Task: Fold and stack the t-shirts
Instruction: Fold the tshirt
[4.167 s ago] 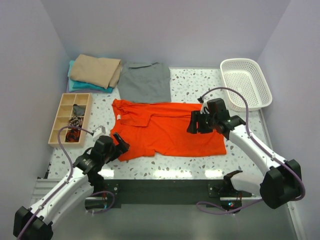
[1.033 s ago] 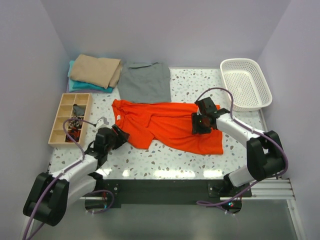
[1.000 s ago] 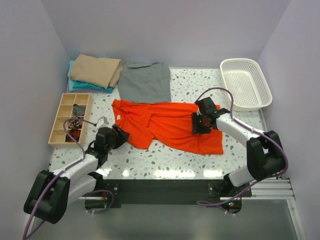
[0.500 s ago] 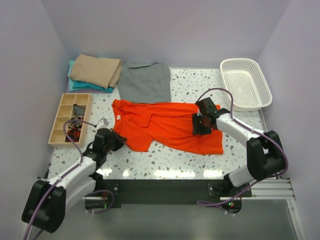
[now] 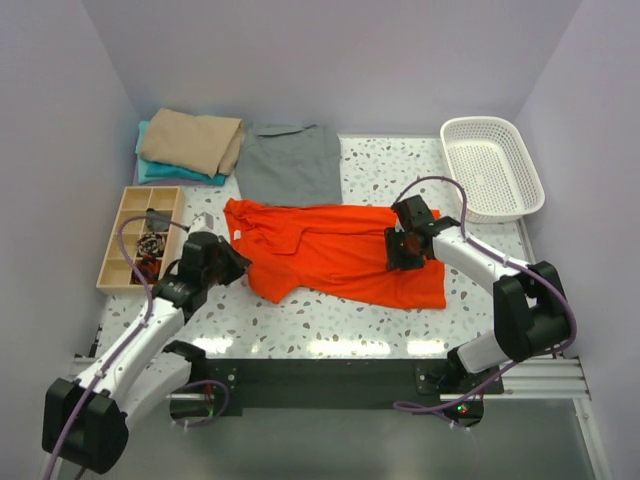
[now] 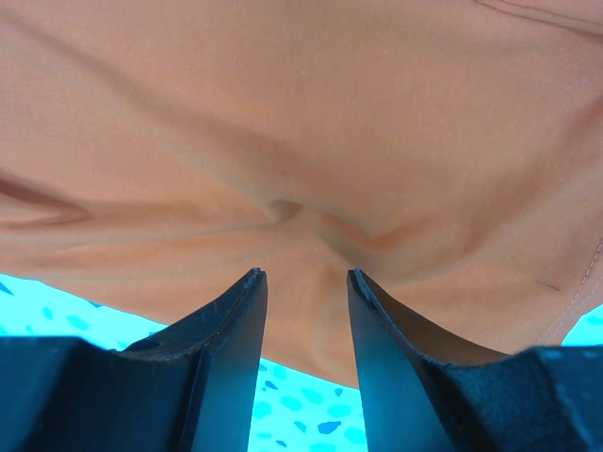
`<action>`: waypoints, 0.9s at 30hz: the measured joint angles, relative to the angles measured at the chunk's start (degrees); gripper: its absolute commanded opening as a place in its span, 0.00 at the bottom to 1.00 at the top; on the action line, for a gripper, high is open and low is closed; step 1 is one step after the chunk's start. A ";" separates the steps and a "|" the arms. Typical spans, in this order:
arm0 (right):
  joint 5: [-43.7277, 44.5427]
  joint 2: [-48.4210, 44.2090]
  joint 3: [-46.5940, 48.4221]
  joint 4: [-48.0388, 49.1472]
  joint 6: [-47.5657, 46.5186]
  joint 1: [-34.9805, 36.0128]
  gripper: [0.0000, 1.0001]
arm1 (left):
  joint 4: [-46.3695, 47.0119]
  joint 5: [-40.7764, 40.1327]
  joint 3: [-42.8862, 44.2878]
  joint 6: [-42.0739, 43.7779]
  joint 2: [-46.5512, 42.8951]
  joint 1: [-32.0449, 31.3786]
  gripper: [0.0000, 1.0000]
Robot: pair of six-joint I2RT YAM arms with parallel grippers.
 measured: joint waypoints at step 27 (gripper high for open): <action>0.11 0.85 1.11 0.17 -0.72 -0.04 0.44 | 19.39 4.44 23.87 8.37 42.03 0.00 0.65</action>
